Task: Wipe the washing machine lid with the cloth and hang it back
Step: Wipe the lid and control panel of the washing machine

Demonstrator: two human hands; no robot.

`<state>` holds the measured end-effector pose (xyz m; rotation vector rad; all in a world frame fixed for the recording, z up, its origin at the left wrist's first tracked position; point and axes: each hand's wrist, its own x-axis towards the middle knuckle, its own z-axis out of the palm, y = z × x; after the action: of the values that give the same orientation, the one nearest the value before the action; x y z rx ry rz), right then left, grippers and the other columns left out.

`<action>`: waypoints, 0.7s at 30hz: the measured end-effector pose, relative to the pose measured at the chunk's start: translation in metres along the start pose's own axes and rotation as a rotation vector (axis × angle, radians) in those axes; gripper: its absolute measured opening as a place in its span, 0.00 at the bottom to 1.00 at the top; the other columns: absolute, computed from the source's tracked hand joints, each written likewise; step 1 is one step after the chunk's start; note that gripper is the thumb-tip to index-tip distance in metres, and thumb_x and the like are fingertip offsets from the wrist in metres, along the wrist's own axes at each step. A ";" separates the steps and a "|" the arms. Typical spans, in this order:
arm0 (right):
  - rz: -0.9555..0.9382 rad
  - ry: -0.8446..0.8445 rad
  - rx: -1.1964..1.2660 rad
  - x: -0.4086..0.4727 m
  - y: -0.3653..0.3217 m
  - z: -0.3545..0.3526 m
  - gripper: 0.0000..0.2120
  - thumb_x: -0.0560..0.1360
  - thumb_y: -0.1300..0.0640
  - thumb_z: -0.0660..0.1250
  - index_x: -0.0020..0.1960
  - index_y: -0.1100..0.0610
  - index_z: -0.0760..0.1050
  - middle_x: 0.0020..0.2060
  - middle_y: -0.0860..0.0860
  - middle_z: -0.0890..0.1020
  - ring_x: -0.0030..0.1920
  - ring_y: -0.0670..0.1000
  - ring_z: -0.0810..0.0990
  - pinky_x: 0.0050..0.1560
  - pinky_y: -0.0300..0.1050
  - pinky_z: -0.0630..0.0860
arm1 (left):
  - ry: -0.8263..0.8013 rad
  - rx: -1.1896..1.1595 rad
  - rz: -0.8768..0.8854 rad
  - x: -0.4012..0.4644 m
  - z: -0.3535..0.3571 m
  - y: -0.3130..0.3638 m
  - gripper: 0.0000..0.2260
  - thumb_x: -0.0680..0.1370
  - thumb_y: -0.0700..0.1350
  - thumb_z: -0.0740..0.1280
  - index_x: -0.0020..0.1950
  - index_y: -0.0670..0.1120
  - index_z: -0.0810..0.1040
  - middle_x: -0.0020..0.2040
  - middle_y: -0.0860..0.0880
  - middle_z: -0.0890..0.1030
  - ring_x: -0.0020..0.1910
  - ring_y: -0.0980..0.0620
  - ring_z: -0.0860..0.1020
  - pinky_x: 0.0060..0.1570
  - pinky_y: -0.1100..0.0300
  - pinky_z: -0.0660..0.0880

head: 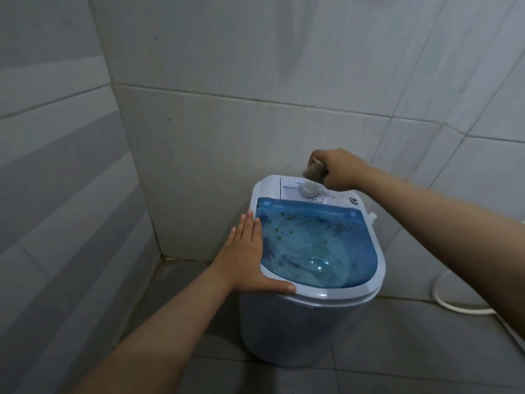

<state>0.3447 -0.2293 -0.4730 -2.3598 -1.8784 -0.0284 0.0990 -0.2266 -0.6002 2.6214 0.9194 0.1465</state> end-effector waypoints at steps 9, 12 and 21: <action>0.017 0.120 -0.169 0.013 -0.003 0.057 0.12 0.71 0.67 0.61 0.53 0.59 0.72 0.51 0.59 0.78 0.50 0.62 0.78 0.38 0.46 0.67 | 0.019 0.011 0.007 0.003 0.002 -0.002 0.67 0.55 0.79 0.61 0.75 0.41 0.31 0.75 0.45 0.29 0.74 0.47 0.30 0.73 0.49 0.37; -0.018 0.167 -0.219 0.001 -0.002 0.065 0.15 0.71 0.69 0.60 0.57 0.60 0.71 0.51 0.59 0.77 0.49 0.62 0.76 0.38 0.47 0.66 | 0.020 0.026 0.004 0.003 0.003 -0.002 0.67 0.54 0.80 0.60 0.75 0.41 0.32 0.75 0.44 0.30 0.74 0.47 0.30 0.73 0.49 0.37; -0.094 0.000 -0.297 -0.012 -0.005 0.049 0.16 0.70 0.67 0.62 0.57 0.59 0.72 0.53 0.57 0.77 0.51 0.61 0.77 0.39 0.46 0.67 | -0.002 0.025 -0.002 0.000 0.000 0.001 0.67 0.55 0.79 0.60 0.74 0.41 0.31 0.75 0.44 0.29 0.74 0.47 0.31 0.73 0.49 0.38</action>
<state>0.3341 -0.2347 -0.5224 -2.4454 -2.1133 -0.3393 0.0997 -0.2274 -0.5996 2.6427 0.9296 0.1329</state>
